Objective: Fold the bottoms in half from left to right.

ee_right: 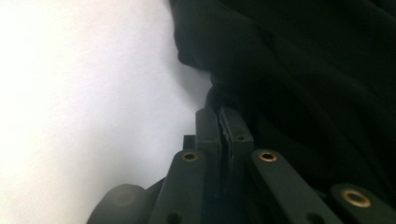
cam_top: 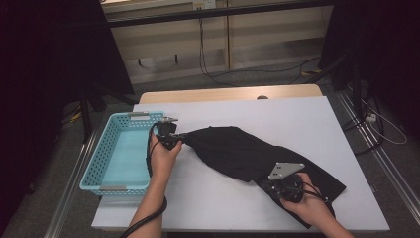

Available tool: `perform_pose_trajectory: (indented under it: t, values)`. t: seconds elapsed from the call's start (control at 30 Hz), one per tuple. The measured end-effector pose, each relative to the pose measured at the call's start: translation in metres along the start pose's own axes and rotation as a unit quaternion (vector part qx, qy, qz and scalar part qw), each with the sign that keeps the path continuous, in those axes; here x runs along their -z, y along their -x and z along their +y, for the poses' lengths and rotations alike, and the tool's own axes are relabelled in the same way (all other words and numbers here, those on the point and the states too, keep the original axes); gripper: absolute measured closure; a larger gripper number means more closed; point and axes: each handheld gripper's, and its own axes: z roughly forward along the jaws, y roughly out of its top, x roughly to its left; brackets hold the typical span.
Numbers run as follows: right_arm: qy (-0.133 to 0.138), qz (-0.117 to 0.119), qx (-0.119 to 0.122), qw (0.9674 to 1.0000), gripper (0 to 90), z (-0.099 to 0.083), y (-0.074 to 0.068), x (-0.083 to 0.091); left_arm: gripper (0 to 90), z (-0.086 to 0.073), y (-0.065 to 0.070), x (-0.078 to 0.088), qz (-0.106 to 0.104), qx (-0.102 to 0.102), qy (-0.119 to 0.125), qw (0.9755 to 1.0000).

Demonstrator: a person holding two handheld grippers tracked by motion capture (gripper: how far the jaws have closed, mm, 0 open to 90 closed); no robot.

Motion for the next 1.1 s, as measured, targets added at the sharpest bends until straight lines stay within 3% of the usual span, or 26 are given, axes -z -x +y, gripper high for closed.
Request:
perform_pose_trajectory:
  t: [0.1, 0.2, 0.4, 0.5, 0.53, 0.67, 0.8, 1.0, 1.1]
  values:
    - [0.006, 0.036, -0.015, 0.9992, 90.0, -0.003, 0.006, 0.011, 88.7, 0.002, -0.001, 0.003, 0.003, 0.001, 0.005, 1.0]
    - [0.017, 0.056, -0.024, 0.998, 90.0, -0.009, 0.007, 0.025, 88.7, 0.002, -0.006, 0.005, 0.011, 0.01, 0.006, 0.9999]
    - [0.008, 0.055, -0.028, 0.998, 90.0, -0.017, 0.015, 0.03, 87.6, -0.003, -0.008, 0.0, 0.016, 0.011, 0.009, 0.9998]
    - [0.015, 0.055, -0.031, 0.9979, 88.6, -0.017, 0.014, 0.029, 80.6, -0.003, -0.007, -0.001, 0.017, 0.0, 0.007, 0.9998]
    - [0.017, 0.055, -0.03, 0.9979, 85.8, -0.017, 0.013, 0.028, 76.2, -0.004, -0.006, -0.002, 0.008, 0.013, 0.0, 0.9999]
    - [0.037, 0.045, -0.023, 0.998, 67.0, -0.01, 0.006, 0.023, 53.3, -0.008, -0.004, 0.001, 0.0, 0.019, -0.004, 0.9998]
    - [0.048, 0.039, -0.014, 0.998, 61.7, 0.0, -0.002, 0.018, 37.9, -0.014, 0.002, 0.006, -0.008, 0.013, 0.001, 0.9999]
    - [0.035, 0.038, 0.001, 0.9986, 60.3, 0.006, -0.009, 0.005, 28.8, -0.024, 0.01, 0.01, -0.015, 0.008, 0.0, 0.9999]
    - [0.018, 0.019, 0.0, 0.9997, 59.8, 0.009, -0.006, -0.007, 27.8, -0.033, 0.016, 0.012, -0.023, 0.007, 0.002, 0.9997]
